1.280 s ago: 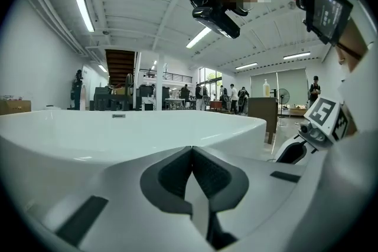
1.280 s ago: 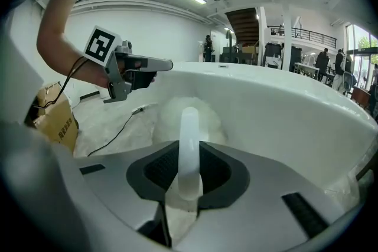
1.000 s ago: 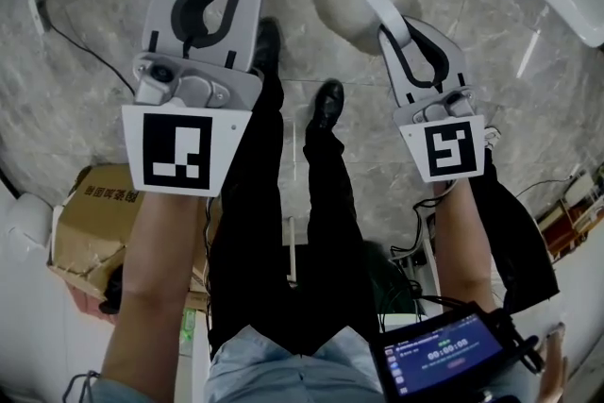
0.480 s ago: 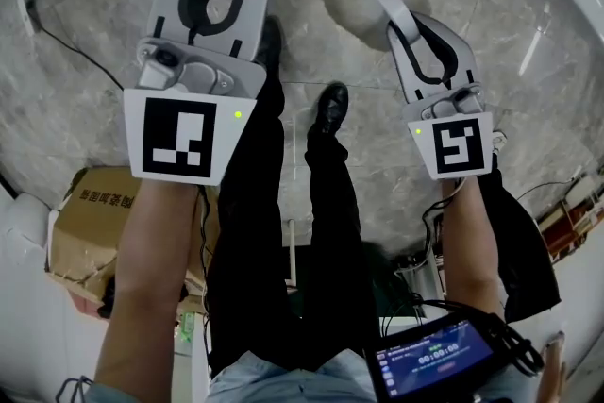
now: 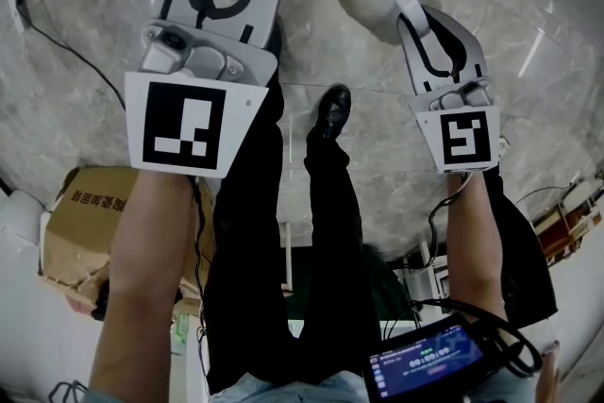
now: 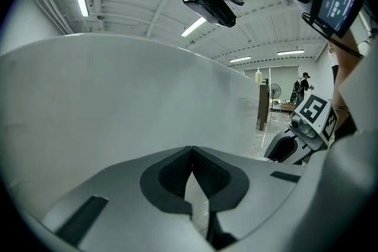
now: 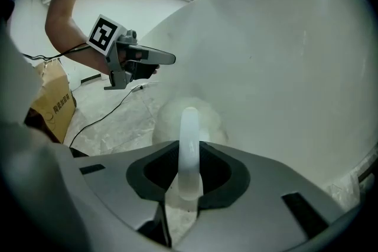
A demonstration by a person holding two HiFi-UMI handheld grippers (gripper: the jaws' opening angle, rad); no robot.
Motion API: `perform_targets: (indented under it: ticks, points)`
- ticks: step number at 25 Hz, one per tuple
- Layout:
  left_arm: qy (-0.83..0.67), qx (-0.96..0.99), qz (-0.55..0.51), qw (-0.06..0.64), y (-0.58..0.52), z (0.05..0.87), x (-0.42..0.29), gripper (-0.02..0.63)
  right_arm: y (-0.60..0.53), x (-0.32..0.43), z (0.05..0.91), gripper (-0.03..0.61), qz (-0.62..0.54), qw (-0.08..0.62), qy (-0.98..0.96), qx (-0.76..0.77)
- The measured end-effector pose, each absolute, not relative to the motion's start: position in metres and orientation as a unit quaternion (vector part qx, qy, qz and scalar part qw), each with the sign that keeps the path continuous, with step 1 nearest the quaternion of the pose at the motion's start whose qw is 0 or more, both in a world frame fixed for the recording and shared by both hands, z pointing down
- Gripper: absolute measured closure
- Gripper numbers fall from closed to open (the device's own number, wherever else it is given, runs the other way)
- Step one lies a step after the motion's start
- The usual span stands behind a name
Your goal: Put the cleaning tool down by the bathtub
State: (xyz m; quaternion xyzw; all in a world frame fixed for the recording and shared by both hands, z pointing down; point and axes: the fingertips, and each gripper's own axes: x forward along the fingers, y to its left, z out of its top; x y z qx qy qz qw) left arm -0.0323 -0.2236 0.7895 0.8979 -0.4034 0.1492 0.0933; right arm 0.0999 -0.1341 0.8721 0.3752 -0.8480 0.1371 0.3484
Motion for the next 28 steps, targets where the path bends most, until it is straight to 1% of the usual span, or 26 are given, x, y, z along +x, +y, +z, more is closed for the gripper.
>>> perform_targets:
  ticks: [8,28]
  points:
    - [-0.402,0.897,0.153,0.099,-0.225,0.824,-0.037,0.598,-0.132,0.098,0.915,0.482,0.144,0.367,-0.843,0.365]
    - [-0.395,0.897,0.165,0.108,-0.207,0.867,-0.034,0.598,-0.124,0.105,0.972,0.482,0.163,0.405,-0.824,0.362]
